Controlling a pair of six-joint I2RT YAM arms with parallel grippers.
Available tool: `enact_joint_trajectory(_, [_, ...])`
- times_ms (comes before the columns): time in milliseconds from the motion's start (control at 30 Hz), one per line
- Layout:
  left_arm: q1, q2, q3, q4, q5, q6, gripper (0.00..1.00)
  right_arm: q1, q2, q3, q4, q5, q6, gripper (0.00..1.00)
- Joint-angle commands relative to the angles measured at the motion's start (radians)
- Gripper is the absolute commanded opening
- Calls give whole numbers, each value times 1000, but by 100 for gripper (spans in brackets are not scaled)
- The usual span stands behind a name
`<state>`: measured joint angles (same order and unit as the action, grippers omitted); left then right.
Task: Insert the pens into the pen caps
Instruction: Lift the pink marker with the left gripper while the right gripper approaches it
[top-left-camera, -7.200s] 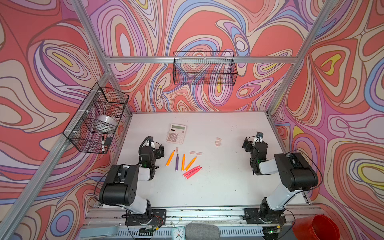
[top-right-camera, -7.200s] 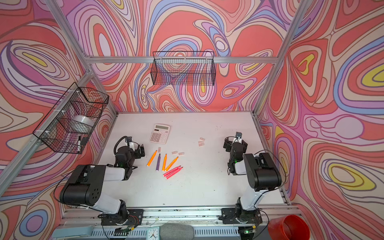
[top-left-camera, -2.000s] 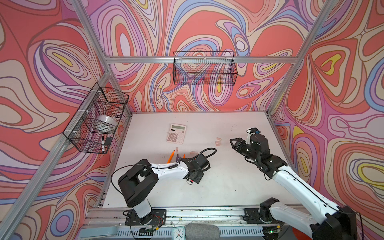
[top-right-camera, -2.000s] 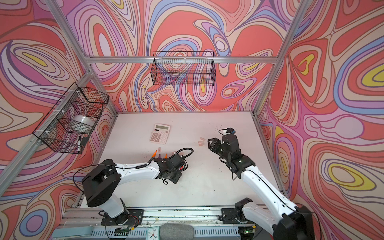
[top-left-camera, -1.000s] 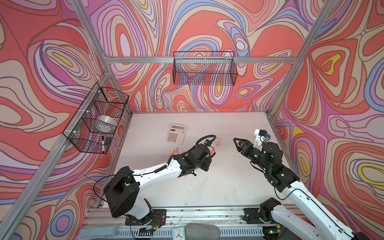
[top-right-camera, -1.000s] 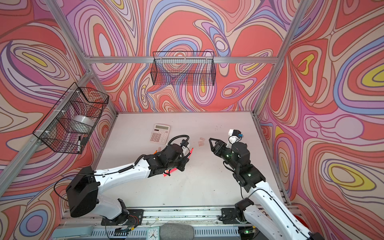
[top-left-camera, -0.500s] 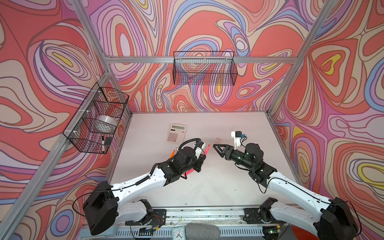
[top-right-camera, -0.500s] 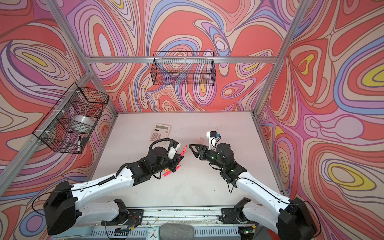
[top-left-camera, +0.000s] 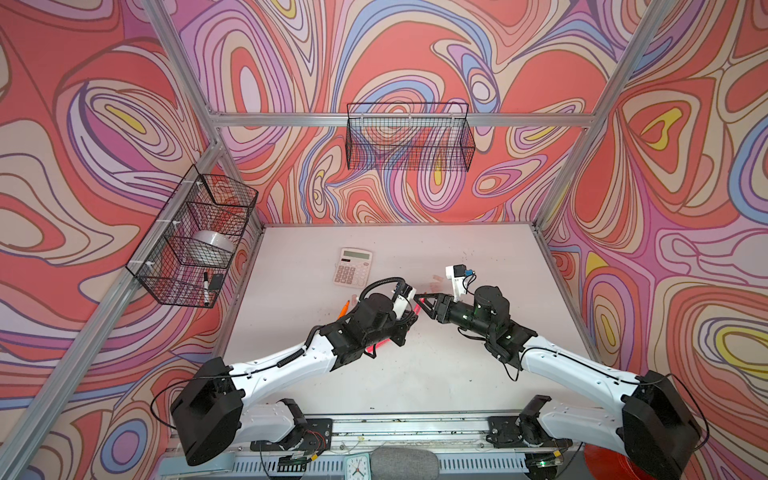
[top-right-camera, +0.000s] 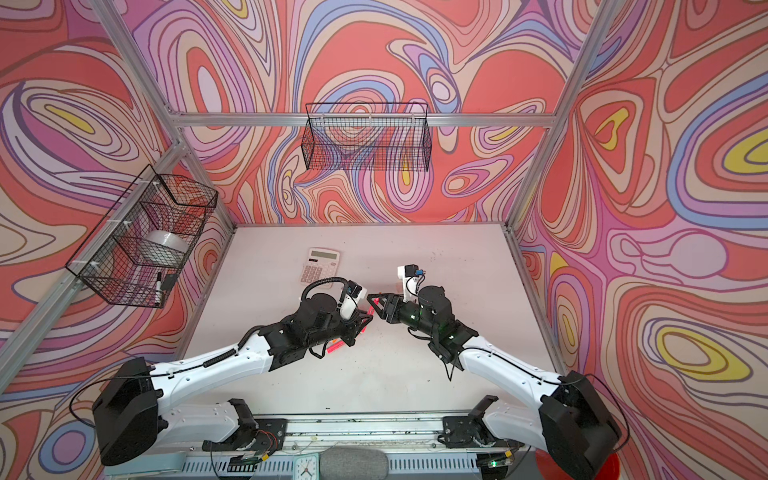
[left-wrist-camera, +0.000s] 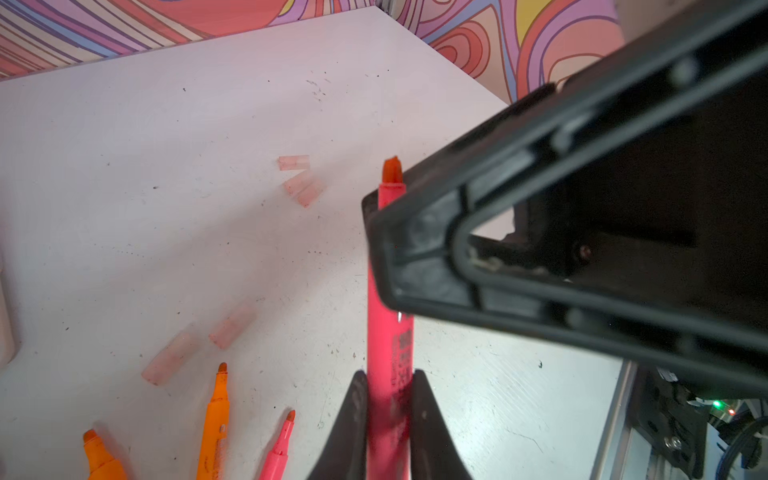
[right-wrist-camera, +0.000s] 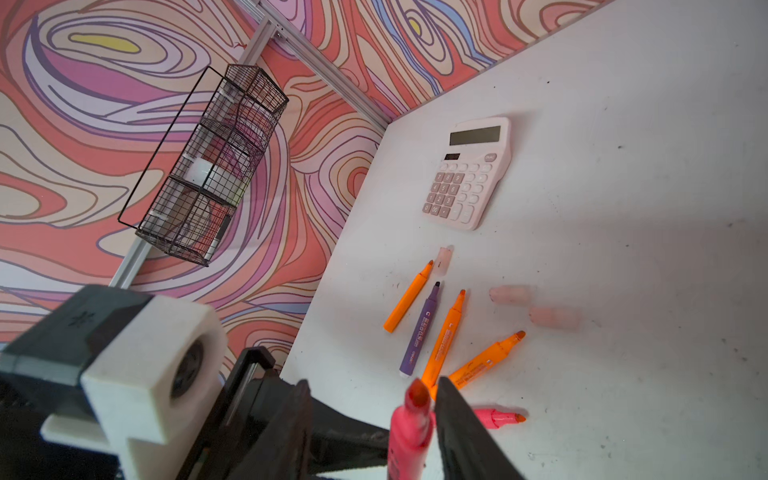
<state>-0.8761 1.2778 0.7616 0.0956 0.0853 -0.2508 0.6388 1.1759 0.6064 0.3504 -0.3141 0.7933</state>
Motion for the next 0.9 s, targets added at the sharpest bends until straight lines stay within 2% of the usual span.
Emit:
enact_joint_trajectory(0, [2,2,25,6,18,-4,0,19,17,36,-9,11,-15,45])
enact_joint_trajectory(433, [1,-26,11,9,-10,-16,0,74,60,67,-52,72,-41,45])
enact_joint_trajectory(633, [1,-38,1,19,-7,-20,0,82,81,73,-59,85,-42,42])
enact_joint_trajectory(700, [2,-40,2,21,-5,-21,0,86,86,76,-59,89,-43,38])
enact_joint_trajectory(867, [0,-37,1,22,-2,-22,0,94,89,80,-64,96,-49,20])
